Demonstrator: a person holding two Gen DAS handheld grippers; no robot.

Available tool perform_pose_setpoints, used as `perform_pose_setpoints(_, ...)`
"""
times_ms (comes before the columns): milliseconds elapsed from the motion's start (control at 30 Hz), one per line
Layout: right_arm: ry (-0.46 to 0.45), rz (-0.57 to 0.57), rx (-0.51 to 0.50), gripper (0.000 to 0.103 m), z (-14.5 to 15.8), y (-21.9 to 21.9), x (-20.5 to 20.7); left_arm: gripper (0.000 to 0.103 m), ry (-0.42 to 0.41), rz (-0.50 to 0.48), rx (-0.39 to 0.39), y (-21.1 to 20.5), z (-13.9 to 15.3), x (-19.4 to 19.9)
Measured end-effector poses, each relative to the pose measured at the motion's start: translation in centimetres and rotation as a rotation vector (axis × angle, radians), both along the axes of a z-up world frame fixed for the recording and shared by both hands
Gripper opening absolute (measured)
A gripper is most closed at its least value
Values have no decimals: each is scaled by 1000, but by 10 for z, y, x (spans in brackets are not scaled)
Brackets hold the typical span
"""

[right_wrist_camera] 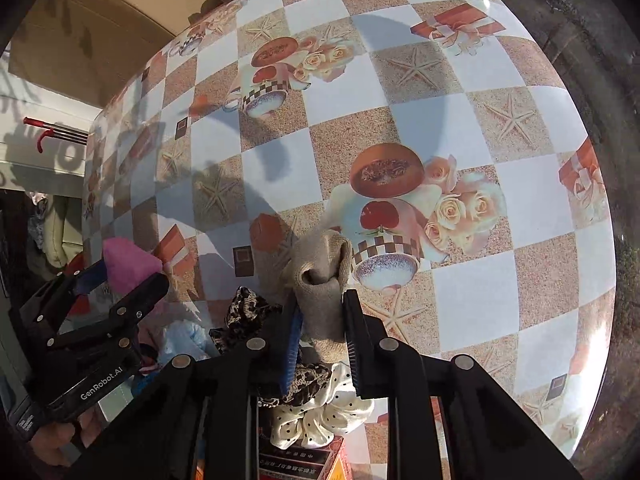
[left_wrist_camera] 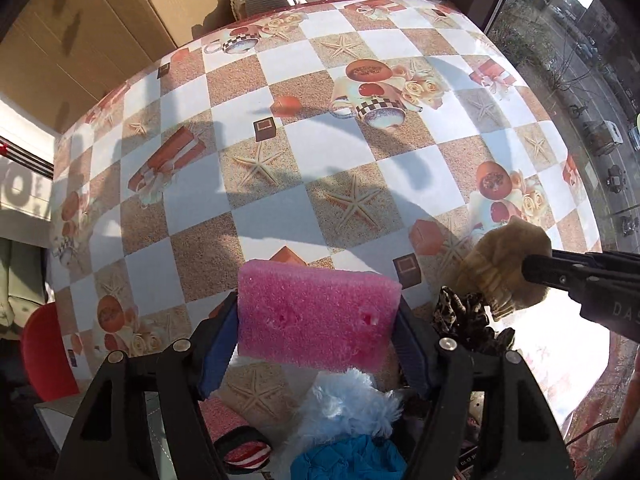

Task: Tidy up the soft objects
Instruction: 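Carry the pink sponge and beige knit glove with both tools over the white box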

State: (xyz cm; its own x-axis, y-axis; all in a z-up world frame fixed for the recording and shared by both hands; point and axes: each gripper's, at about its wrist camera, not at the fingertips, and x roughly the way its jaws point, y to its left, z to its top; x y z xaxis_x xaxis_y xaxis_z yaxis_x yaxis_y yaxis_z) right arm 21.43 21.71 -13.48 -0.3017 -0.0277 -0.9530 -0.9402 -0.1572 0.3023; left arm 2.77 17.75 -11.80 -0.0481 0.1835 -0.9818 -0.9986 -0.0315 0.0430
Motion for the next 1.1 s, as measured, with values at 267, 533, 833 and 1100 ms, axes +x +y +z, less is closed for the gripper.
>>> perform_pose_setpoints(267, -4, -54, -58, 84, -13, 7, 7, 74, -4, 14, 39, -33, 31, -6)
perform_pose_setpoints(533, -148, -25, -81, 86, -49, 20, -11, 74, 8, 36, 29, -53, 36, -8)
perform_pose_setpoints(833, -168, 49, -56, 29, -42, 2, -18, 74, 23, 22, 42, -63, 47, -1)
perform_pose_setpoints(1100, -13, -40, 41, 29, 31, -21, 14, 74, 10, 31, 54, -89, 63, -5)
